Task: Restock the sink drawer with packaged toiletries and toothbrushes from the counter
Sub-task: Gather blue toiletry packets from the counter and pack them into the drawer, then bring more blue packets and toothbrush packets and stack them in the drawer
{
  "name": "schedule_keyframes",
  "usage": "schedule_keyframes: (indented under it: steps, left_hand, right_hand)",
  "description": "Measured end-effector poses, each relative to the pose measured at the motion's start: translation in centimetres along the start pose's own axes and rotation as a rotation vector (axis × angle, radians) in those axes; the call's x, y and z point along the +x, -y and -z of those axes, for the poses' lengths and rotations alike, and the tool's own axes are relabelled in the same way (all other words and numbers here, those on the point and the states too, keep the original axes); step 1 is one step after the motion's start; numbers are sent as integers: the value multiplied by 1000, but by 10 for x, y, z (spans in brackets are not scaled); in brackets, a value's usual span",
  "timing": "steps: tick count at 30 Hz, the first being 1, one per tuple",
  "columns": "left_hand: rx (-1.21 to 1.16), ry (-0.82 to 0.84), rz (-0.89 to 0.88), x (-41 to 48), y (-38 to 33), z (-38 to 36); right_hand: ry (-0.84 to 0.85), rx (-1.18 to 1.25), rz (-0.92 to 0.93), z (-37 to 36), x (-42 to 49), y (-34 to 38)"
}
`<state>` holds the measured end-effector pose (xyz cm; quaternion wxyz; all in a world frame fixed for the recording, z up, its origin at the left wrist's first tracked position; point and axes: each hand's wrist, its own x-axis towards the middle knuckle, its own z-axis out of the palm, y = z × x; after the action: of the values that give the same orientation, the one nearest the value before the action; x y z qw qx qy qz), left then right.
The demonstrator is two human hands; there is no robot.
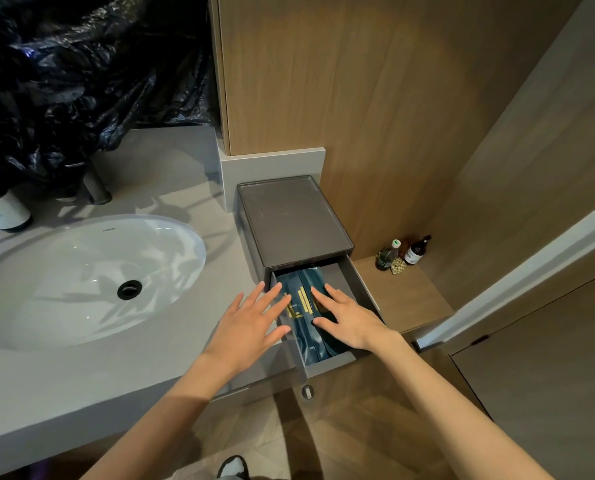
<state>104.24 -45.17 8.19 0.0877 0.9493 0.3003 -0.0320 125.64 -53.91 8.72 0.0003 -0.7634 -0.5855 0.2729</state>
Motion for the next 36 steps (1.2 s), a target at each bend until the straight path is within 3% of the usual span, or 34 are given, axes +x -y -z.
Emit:
schedule_keyframes:
  steps: [5, 9, 13, 17, 26, 36]
  left_hand:
    - [-114, -64, 119, -26, -14, 17]
    - [-303, -314, 257, -65, -27, 31]
    - [-499, -505, 419, -125, -29, 35]
    - [-608, -576, 607, -201, -23, 25]
    - [-883, -660, 978, -377, 19, -43]
    - [-932, -620, 997, -565, 136, -42]
  right_hand:
    - [-239, 104, 106, 21, -37, 6]
    - [-399, 263, 199, 32, -72, 16]
    - [-455, 424, 269, 28, -99, 44]
    - [-377, 539, 352, 3, -120, 92]
    - [3, 451, 466, -103, -135, 228]
    - [76, 466, 468, -203, -150, 428]
